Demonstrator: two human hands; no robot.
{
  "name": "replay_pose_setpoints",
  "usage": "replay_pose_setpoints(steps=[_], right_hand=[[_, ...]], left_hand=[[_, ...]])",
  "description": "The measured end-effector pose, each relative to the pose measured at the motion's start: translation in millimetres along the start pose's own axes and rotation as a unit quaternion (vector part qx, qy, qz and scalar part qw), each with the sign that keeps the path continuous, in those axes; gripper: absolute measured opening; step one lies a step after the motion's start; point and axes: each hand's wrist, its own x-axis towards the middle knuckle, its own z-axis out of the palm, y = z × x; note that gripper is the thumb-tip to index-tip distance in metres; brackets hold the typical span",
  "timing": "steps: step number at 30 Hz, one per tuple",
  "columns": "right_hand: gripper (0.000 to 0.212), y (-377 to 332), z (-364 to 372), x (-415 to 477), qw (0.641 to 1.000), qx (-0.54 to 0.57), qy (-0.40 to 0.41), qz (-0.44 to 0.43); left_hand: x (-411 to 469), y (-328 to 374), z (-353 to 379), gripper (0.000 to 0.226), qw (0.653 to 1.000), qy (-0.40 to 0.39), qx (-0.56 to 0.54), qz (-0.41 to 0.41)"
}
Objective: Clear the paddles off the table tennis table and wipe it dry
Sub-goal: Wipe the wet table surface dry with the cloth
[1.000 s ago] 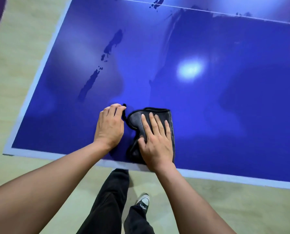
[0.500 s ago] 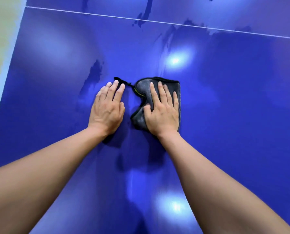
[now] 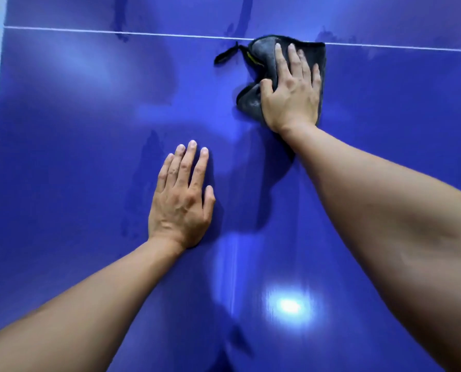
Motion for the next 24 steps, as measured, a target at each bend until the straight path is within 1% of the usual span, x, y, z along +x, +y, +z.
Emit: replay_pose_setpoints(steps=[6,13,16,24], right_hand=[[0.069,-6,-2,35,1.000,-0.002,-0.001,0.003],[0.068,-7,-3,25,0.999,-0.003,-0.026,-0.020],[0.067,-8,0,-12,0.999,-0.002,-0.028,-0.044],[0.069,-4,-3,-158,0.996,-0.014,-0.024,-0.082]], left_hand=[[-1,-2,1,0.064,1.000,0.019,-0.001,0.003],[-4,-5,4,0.063,1.000,0.029,0.001,0.006],[-3,-4,7,0.063,0.999,0.036,-0.002,0.006],[-9,2,0,0.063,0.999,0.017,-0.021,-0.021]])
